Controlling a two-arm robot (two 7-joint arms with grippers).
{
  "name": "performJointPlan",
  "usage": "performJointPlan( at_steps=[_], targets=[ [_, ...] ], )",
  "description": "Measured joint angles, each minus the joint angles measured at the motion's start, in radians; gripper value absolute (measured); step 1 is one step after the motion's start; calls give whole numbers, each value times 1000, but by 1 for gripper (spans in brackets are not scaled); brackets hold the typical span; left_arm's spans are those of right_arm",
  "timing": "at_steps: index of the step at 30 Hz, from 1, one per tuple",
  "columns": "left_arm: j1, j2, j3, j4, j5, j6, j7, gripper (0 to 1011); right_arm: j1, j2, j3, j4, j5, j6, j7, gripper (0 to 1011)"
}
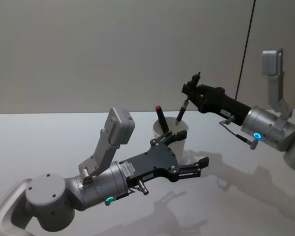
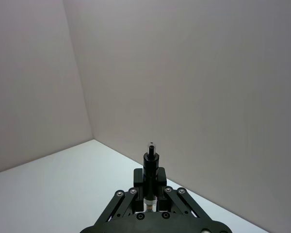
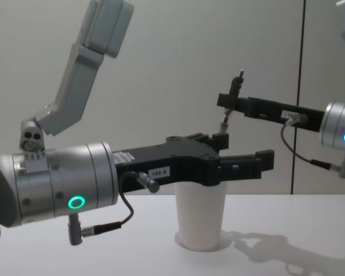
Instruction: Place the pen into the pen holder.
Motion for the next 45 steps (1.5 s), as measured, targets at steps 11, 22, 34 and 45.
performJointPlan(
  at_steps=[11, 22, 34, 45],
  targets=[
    [0, 0, 0, 0, 0, 0, 0, 1002, 31, -17, -15, 57, -21, -19, 13, 141],
    [0, 0, 0, 0, 0, 0, 0, 1002, 61, -35, -35, 121, -53, -27, 2, 141],
    [0, 0, 0, 0, 0, 0, 0, 1002, 88, -53, -50, 187, -70, -40, -8, 143],
    [0, 0, 0, 0, 0, 0, 0, 1000, 102, -62, -57, 219, -74, -52, -8, 434]
  ],
)
